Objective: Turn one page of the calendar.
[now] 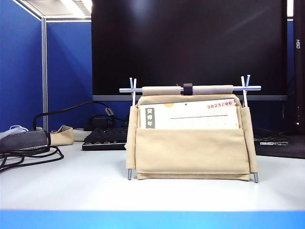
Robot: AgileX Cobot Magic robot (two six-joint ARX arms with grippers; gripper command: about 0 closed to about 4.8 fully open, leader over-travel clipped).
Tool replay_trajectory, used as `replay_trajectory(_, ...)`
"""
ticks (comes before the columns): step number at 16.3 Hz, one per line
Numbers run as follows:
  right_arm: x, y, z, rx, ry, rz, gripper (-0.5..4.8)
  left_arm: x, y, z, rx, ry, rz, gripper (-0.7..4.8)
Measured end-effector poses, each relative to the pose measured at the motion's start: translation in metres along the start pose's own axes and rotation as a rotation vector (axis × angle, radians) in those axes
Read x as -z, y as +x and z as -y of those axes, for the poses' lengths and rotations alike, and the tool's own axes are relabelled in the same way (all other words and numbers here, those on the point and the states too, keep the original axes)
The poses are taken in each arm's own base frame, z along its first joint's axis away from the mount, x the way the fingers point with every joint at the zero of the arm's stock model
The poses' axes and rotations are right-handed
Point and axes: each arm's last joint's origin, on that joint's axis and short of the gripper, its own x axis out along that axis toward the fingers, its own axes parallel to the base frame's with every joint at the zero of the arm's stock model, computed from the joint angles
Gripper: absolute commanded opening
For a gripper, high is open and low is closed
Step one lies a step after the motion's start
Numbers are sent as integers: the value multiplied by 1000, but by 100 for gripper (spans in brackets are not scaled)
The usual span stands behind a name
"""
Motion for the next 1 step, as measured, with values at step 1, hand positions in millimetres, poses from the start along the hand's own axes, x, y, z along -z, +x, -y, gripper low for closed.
replay_trajectory(1, 0, 0, 0, 0, 0, 0, -7, 0, 0, 0, 0, 0, 0, -5)
